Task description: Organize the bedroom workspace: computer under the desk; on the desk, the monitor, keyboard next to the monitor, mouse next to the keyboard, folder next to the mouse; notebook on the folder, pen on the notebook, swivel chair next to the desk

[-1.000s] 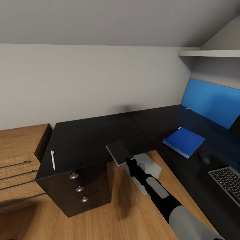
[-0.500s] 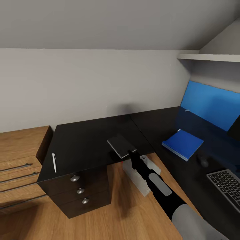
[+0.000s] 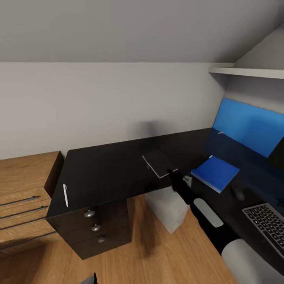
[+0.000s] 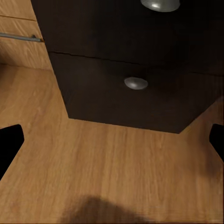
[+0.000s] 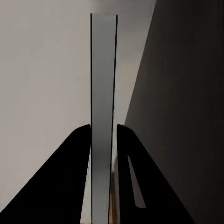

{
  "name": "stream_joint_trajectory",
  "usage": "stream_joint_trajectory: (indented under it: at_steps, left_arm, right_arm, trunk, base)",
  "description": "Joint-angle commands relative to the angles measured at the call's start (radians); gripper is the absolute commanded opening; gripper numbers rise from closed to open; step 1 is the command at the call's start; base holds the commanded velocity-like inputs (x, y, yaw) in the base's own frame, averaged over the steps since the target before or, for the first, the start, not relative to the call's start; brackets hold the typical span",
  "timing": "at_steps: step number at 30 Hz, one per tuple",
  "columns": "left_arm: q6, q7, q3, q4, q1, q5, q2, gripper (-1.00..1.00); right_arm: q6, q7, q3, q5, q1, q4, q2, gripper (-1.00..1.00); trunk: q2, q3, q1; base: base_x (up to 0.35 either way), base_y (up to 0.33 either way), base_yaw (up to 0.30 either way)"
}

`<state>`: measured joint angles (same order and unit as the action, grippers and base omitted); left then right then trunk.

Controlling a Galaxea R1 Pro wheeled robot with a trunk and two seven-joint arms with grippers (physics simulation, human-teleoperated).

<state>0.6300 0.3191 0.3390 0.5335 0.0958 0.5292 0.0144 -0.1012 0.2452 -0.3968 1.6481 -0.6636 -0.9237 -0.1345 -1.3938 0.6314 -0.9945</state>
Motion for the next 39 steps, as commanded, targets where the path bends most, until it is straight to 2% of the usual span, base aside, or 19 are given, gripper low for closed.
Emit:
stream_joint_trajectory:
  at_steps: [1,5,6,8,10,11,12,14,18,25,28,29,32,39]
  left_arm:
    - [-0.068,0.01,0.008,0.053,0.001,0.005,-0.006,1.0]
    - [-0.252,0.011,0.008,0.196,0.001,0.005,-0.022,1.0]
    - [-0.319,0.011,0.008,0.29,-0.004,0.006,-0.039,1.0]
    - [-0.384,0.012,0.009,0.379,-0.016,0.006,-0.053,1.0]
    - [-0.496,0.012,0.008,0.503,-0.038,0.007,-0.077,1.0]
    - [-0.563,0.012,0.008,0.563,-0.053,0.009,-0.096,1.0]
    - [-0.64,0.012,0.008,0.622,-0.07,0.012,-0.119,1.0]
    - [-0.682,0.012,0.008,0.639,-0.08,0.019,-0.131,1.0]
    - [-0.721,0.01,0.01,0.55,-0.088,0.026,-0.142,1.0]
    - [-0.722,0.009,0.012,0.514,-0.09,0.027,-0.14,1.0]
    - [-0.721,0.01,0.012,0.508,-0.09,0.027,-0.14,1.0]
    - [-0.721,0.01,0.012,0.507,-0.09,0.027,-0.14,1.0]
    - [-0.721,0.009,0.012,0.5,-0.09,0.027,-0.139,1.0]
    - [-0.721,0.009,0.014,0.491,-0.09,0.025,-0.137,1.0]
  right_arm:
    - [-0.003,0.003,0.024,0.01,-0.001,-0.002,-0.006,-1.0]
    - [-0.004,0.004,0.091,0.01,-0.001,-0.005,-0.036,-1.0]
    - [-0.002,0.004,0.112,0.009,-0.001,-0.006,-0.046,-1.0]
    - [-0.001,0.003,0.126,0.008,-0.001,-0.006,-0.05,-1.0]
    - [0.001,-0.001,0.148,0.008,-0.001,-0.006,-0.053,-1.0]
    - [0.0,-0.004,0.159,0.008,-0.001,-0.006,-0.06,-1.0]
    - [-0.002,-0.006,0.172,0.009,-0.001,-0.006,-0.079,-1.0]
    - [-0.002,-0.008,0.184,0.009,-0.001,-0.006,-0.099,-1.0]
    - [0.0,-0.009,0.23,0.009,0.0,-0.004,-0.12,-1.0]
    - [0.014,-0.009,0.251,0.01,0.001,0.002,-0.122,-1.0]
    - [0.072,-0.01,0.252,0.01,0.001,0.004,-0.119,-1.0]
    - [0.117,-0.012,0.251,0.01,0.001,0.006,-0.118,-1.0]
    - [0.184,-0.032,0.252,0.01,0.001,0.019,-0.116,-1.0]
    - [0.223,-0.065,0.253,0.01,0.001,0.035,-0.112,-1.0]
  trunk:
    - [0.007,-0.002,0.004]
    - [0.035,-0.015,0.019]
    - [0.042,-0.018,0.023]
    - [0.056,-0.024,0.031]
    - [0.07,-0.031,0.038]
    - [0.077,-0.034,0.042]
    - [0.084,-0.037,0.046]
    - [0.098,-0.043,0.054]
    - [0.098,-0.043,0.054]
    - [0.098,-0.043,0.054]
    - [0.098,-0.043,0.054]
    - [0.098,-0.043,0.054]
    - [0.098,-0.043,0.054]
    - [0.098,-0.043,0.054]
  base:
    - [0.0,0.0,0.0]
    - [0.0,0.0,0.0]
    - [0.0,0.0,0.0]
    - [0.0,0.0,0.0]
    - [0.0,0.0,0.0]
    - [0.0,0.0,0.0]
    - [0.0,0.0,0.0]
    - [0.0,0.0,0.0]
    - [0.0,0.0,0.0]
    - [0.0,0.0,0.0]
    - [0.0,0.0,0.0]
    - [0.0,0.0,-0.013]
    - [0.0,0.0,-0.14]
    - [0.0,0.0,-0.25]
